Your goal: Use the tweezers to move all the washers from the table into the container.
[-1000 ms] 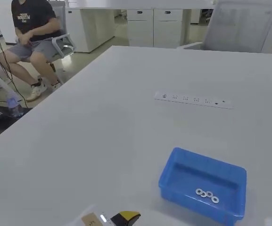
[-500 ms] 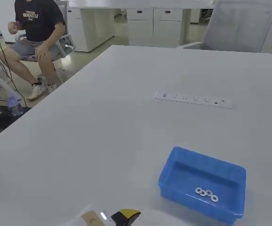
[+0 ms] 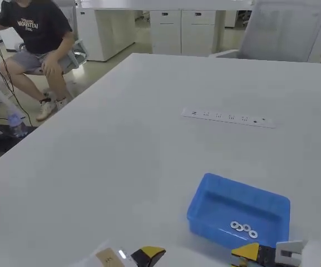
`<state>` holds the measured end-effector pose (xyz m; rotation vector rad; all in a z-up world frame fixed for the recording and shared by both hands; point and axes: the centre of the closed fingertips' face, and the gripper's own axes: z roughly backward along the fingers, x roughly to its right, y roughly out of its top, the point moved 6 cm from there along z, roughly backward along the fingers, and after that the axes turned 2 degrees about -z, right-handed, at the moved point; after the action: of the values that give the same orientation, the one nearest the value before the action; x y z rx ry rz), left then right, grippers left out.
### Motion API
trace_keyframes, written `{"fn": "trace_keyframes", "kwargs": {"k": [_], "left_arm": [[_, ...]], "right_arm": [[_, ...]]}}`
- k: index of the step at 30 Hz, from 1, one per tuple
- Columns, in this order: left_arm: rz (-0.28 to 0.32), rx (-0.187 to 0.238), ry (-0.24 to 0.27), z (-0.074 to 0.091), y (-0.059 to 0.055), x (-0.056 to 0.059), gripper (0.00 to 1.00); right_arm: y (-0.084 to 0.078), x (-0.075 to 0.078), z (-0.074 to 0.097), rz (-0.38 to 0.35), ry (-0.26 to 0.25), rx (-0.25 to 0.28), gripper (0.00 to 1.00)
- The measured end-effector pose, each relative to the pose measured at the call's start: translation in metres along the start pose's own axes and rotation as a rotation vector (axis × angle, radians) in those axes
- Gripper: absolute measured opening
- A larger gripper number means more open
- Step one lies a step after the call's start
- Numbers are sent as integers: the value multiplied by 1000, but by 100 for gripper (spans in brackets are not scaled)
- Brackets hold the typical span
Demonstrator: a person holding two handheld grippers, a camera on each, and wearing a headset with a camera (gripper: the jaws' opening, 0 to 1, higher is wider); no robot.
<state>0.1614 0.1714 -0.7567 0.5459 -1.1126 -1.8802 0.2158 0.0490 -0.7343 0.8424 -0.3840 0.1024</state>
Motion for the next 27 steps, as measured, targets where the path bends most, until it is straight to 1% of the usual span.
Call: {"fn": "trace_keyframes", "kwargs": {"k": [3,5,6,13,18,20,21,24,27], "left_arm": [[-2,-2,-1,0,-1,0,48],[-2,-2,-1,0,-1,0,48],[-2,-4,-1,0,-1,0,48],[-2,-6,-3,-1,-1,0,48],[-2,-8,-3,-1,-2,-1,48],[-2,-9,-3,-1,-2,-1,48],[-2,-9,-5,-1,-2,-1,48],[-1,-9,-5,-1,-2,-1,47],[-2,-9,-6,-1,-2,-2,47]], "right_arm": [[1,9,4,-12,-34,9,3],[1,15,5,-40,-49,21,3],[0,19,6,-66,-63,32,3],[-10,38,6,-119,-104,16,3],[-23,49,-1,-157,-123,-26,3],[-26,54,-2,-173,-133,-34,3],[-28,56,-3,-184,-132,-38,3],[-38,62,-9,-214,-132,-74,3],[-43,66,-14,-220,-129,-86,3]]}}
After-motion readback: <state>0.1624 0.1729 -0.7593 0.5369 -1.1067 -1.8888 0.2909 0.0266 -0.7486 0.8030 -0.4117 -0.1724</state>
